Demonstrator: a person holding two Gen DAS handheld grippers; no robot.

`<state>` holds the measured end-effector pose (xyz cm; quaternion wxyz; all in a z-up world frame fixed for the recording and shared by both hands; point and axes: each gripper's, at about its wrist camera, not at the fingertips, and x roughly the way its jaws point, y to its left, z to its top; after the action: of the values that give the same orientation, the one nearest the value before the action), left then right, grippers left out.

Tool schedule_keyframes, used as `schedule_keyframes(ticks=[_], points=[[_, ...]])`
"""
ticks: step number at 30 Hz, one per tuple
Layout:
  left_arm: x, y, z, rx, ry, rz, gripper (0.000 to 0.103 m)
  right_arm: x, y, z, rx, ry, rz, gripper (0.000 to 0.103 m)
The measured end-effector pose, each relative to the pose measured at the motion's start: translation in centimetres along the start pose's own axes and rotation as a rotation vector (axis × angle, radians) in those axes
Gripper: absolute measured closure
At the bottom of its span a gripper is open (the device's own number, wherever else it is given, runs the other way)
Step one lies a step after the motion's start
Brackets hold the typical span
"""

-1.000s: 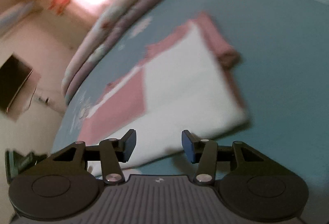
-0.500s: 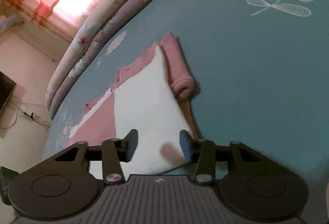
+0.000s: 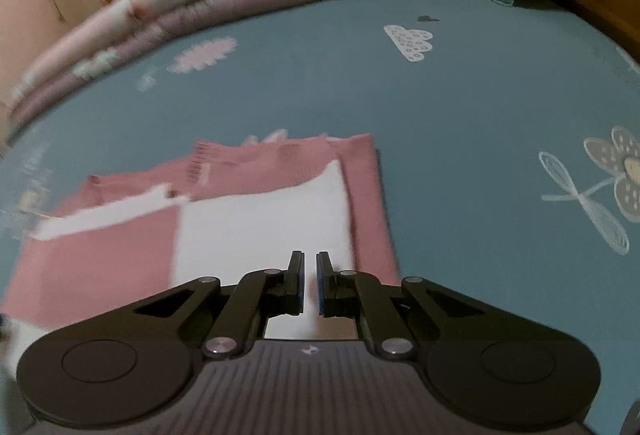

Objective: Fold clothes

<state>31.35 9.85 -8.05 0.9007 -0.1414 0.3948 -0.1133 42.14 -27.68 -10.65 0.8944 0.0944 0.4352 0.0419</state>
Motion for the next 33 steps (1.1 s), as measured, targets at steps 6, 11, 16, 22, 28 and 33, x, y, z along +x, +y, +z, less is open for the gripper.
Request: schedule_keyframes(ticks=[6, 11, 16, 22, 28, 33], points=[[-1.2, 2.4, 1.0, -0.026, -0.031, 0.106, 0.011, -1.4, 4.8, 0.2, -0.065, -0.011, 0.119, 0.091], [-1.5, 3.5, 0.6, -0.001, -0.039, 0.177, 0.011, -2.6, 14.0, -1.0, -0.311, -0.015, 0.257, 0.091], [-1.3, 4.2, 0.4, 0.015, -0.017, 0.181, 0.011, 1.9, 20.8, -1.9, -0.399, 0.056, 0.286, 0.091], [-2.7, 4.9, 0.7, -0.006, -0.056, 0.153, 0.011, 5.2, 24.5, -2.9, -0.420, 0.057, 0.334, 0.091], [-2.7, 5.5, 0.9, -0.016, -0.056, 0.161, 0.011, 5.7, 25.2, -1.8, -0.398, 0.011, 0.262, 0.089], [-2.4, 6.1, 0.9, -0.033, -0.040, 0.161, 0.011, 3.5, 25.2, -3.4, -0.424, 0.044, 0.338, 0.082]])
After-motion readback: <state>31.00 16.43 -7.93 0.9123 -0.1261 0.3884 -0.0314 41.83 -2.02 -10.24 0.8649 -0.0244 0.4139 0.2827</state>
